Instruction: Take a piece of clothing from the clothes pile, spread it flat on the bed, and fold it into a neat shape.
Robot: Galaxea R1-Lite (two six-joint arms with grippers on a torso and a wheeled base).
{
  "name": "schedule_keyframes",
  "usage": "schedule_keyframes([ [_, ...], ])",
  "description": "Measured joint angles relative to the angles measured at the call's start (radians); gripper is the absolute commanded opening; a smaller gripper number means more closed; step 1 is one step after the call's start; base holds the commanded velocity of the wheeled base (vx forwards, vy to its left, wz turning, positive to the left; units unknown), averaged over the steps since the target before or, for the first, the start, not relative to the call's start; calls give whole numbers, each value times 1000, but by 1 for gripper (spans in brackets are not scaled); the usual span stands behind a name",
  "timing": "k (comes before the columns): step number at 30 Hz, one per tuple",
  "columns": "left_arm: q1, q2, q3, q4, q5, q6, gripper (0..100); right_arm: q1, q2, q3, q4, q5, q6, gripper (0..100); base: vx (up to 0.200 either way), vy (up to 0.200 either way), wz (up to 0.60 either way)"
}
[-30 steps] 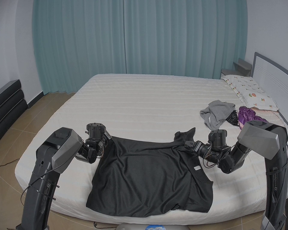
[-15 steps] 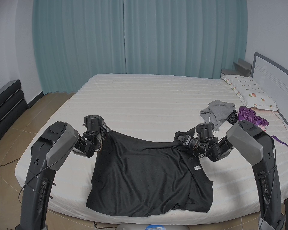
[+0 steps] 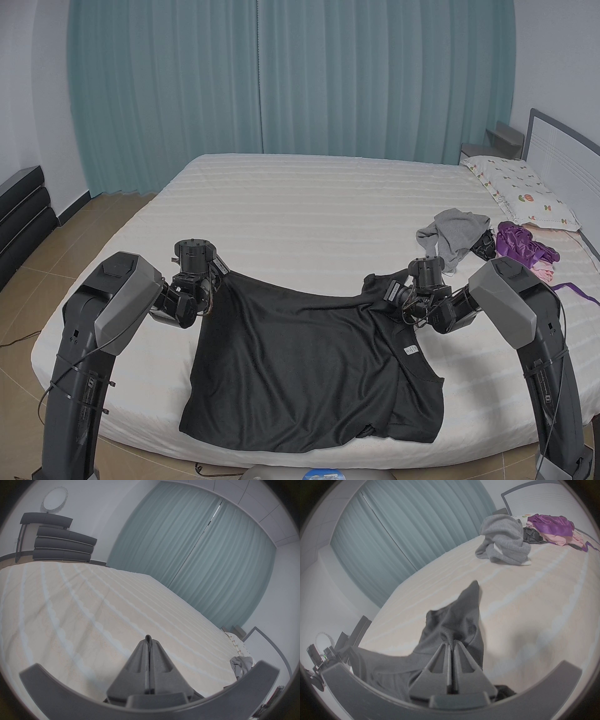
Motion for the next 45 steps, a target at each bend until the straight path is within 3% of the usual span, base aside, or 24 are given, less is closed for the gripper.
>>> schedule_keyframes([
  [10,4,1,-29,-11,7,-9,0,-42,15,-224,-11,-28,4,0,0,0,0],
  [15,12,4,-87,-52,33,-29,0,-61,40,-344,-117,-67,2,0,0,0,0],
  [22,18,38,-162,-77,41,-36,0,-73,102,-376,-186,-73,-79,0,0,0,0],
  [31,12,92,-177,-75,40,-30,0,-72,188,-379,-190,-83,-111,0,0,0,0],
  [32,12,97,-177,-74,40,-30,0,-71,194,-379,-189,-84,-111,100,0,0,0],
  [33,12,101,-178,-73,40,-30,0,-70,200,-379,-189,-85,-111,100,0,0,0],
  [34,13,104,-178,-73,40,-30,100,-70,205,-379,-189,-86,-110,100,0,0,0],
  [40,13,116,-169,-73,39,-29,100,-69,219,-360,-201,-90,-106,100,0,0,0],
  [45,16,111,-147,-73,38,-30,100,-71,174,-245,-228,-73,-97,100,0,0,0],
])
